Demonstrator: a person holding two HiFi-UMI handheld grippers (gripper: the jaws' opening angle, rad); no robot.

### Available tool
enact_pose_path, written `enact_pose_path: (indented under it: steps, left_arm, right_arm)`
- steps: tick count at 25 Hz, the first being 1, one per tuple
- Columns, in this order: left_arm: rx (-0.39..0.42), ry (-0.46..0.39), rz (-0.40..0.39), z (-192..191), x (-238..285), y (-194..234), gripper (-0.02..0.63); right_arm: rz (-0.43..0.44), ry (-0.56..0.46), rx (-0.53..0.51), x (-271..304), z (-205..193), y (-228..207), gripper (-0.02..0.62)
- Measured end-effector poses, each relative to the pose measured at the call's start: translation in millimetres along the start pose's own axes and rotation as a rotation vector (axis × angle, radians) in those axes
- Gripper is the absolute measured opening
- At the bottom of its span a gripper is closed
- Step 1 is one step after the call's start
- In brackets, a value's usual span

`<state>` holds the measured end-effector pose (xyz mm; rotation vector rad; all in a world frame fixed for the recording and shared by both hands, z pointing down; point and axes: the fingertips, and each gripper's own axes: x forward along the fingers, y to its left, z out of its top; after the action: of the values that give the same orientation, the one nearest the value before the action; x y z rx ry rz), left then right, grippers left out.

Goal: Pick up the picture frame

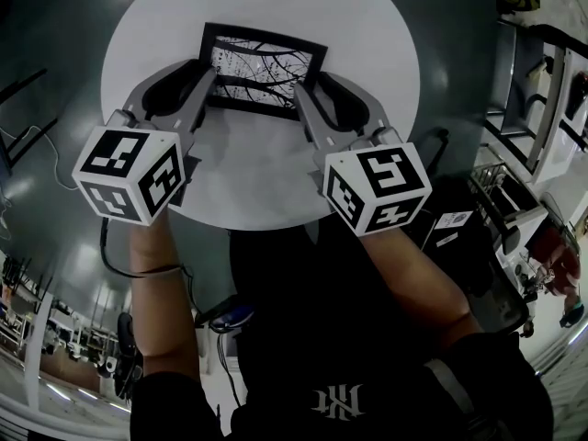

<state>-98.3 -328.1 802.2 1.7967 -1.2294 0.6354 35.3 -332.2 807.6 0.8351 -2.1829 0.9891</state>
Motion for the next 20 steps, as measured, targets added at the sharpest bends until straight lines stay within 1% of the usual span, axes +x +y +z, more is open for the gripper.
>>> enact_pose_path:
  steps: [3, 7, 10, 16, 20]
  left_arm:
    - [0.002, 0.003, 0.017, -0.7, -3.3, -3.8, 0.081]
    - [-0.021, 0.003, 0.023, -5.3, -6.9, -1.7, 0.078]
    - [-0.022, 0.001, 0.031, -7.5, -11.6, -2.5, 0.077]
    - [-0.018, -0.032, 0.051, -3.7, -38.1, -1.3, 0.077]
    - [-0.016, -0.065, 0.056, 4.2, -58.8, -3.1, 0.077]
  right_arm:
    - [0.001, -0.003, 0.001, -5.1, -1.5, 1.6, 0.117]
    - [0.006, -0.012, -0.004, -5.5, -4.3, 5.9, 0.112]
    - [0.006, -0.027, -0.01, -8.4, -3.7, 9.0, 0.105]
    - [0.007, -0.062, -0.028, -16.6, 6.7, 27.7, 0.092]
    - [0.005, -0.103, -0.062, -28.3, 21.3, 42.2, 0.087]
